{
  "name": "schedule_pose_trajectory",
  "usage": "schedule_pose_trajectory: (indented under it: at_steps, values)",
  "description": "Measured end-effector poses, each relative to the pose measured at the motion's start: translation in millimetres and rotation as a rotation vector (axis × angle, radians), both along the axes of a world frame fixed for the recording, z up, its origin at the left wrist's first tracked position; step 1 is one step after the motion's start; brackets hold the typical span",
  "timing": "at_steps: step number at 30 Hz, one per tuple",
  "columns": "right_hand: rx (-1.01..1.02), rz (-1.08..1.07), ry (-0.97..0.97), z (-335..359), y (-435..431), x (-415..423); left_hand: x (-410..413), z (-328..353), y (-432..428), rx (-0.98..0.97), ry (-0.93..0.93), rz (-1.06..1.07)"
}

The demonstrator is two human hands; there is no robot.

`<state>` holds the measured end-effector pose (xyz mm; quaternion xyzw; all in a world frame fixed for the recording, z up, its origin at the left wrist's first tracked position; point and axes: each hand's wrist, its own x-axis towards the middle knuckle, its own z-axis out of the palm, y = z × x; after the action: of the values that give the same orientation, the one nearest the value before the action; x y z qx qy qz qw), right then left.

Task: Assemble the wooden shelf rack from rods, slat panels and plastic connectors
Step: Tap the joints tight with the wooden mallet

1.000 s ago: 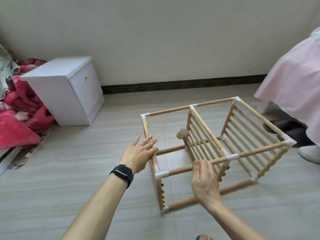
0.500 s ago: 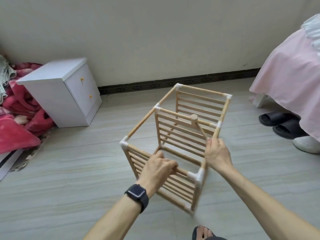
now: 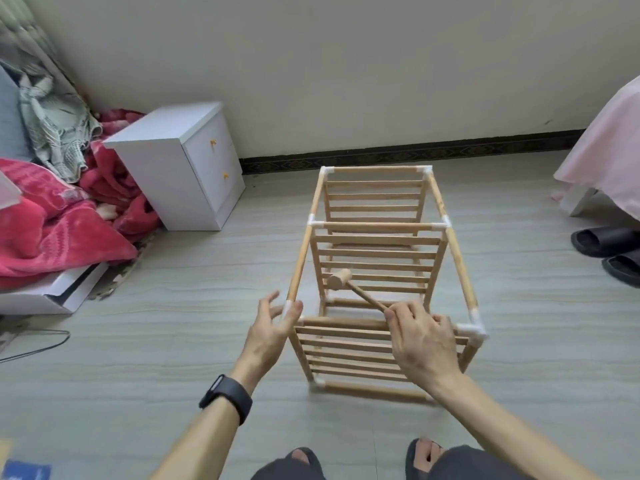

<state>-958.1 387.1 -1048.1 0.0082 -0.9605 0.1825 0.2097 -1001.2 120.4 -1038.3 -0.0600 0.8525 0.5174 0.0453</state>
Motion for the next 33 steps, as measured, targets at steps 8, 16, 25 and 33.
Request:
schedule_pose_trajectory:
  at_steps: [8, 16, 25, 33]
  values:
    - [-0.226, 0.007, -0.117, 13, 51, -15, 25, -25, 28, -0.101, 0.056, -0.177]
    - [-0.149, 0.364, -0.239, 30, 29, 38, 33, -53, 49, -0.096, 0.154, -0.191]
    - [0.096, 0.362, -0.275, 38, 17, 45, 34, -51, 48, -0.086, 0.111, -0.162]
    - [-0.194, 0.414, 0.050, 70, 5, 29, 37, -47, 47, -0.064, 0.107, -0.170]
